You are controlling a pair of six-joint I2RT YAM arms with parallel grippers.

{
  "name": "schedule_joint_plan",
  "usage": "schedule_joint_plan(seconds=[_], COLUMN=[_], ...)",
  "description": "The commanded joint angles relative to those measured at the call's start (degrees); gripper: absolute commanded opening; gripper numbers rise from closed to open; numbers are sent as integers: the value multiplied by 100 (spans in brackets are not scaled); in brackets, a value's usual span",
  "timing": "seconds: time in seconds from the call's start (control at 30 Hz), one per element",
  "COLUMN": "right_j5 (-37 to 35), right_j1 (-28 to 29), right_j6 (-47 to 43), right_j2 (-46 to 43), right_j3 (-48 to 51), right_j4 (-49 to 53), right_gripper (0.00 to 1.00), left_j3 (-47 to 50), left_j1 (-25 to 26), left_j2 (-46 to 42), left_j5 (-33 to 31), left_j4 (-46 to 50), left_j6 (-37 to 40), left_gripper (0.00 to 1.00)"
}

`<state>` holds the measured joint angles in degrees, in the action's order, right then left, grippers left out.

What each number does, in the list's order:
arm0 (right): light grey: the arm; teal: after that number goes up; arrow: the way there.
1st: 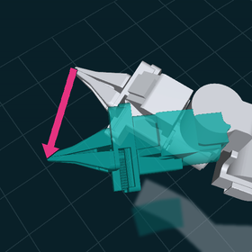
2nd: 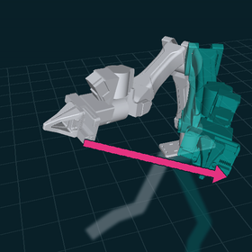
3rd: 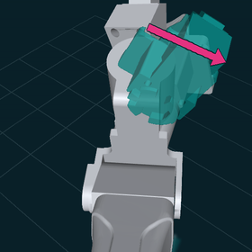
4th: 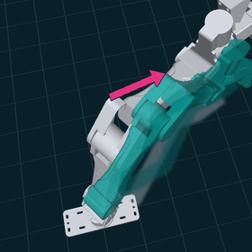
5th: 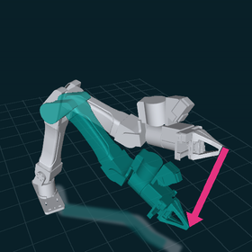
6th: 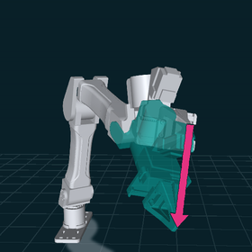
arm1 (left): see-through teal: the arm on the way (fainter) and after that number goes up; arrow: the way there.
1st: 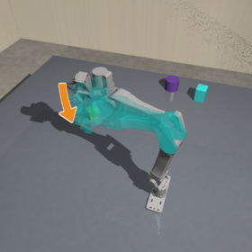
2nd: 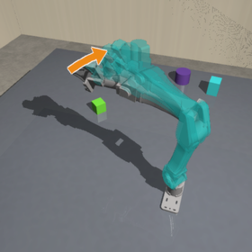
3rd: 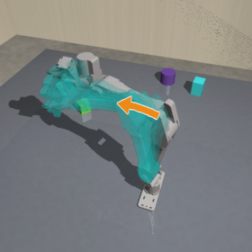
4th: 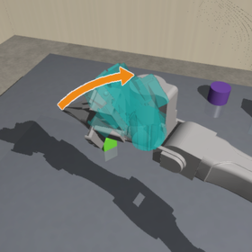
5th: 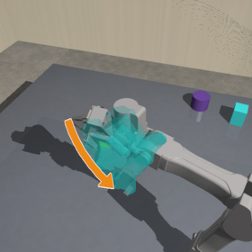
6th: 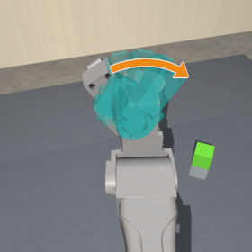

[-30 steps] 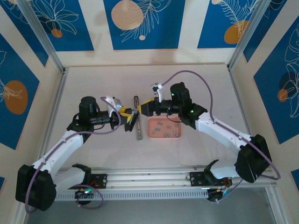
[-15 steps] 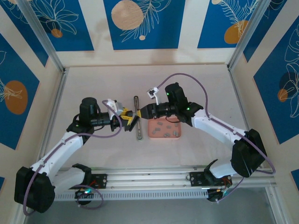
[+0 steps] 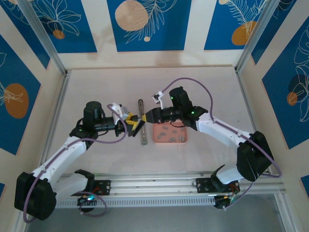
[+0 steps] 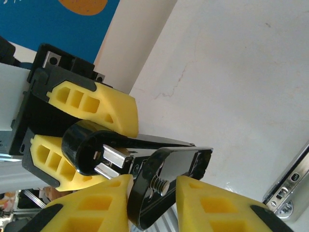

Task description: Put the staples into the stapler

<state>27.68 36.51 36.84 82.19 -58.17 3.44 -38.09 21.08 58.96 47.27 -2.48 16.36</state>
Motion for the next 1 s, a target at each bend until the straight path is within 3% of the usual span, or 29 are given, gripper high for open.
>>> schedule_joint_plan(seconds=[0.0, 0.27, 0.63, 0.97], right_j5=[-452, -430, -318, -584], right_j1=[-418, -865, -531, -388], right_j6=[307, 543, 503, -622], right_j2=[-93, -72, 276, -231], right_j3=[476, 1095, 844, 754], right_j4=[178, -306, -688, -722], right_gripper=[27, 26, 27, 44], left_j3=[-283, -967, -2247, -2309], left_j1=[45, 45, 41, 46], left_j2=[-257, -384, 125, 318], left_j5=[300, 150, -376, -1034], left_j4=[-441, -667, -1058, -1317], left_j6=[-188, -885, -1855, -2067], left_gripper=[0, 0, 0, 0])
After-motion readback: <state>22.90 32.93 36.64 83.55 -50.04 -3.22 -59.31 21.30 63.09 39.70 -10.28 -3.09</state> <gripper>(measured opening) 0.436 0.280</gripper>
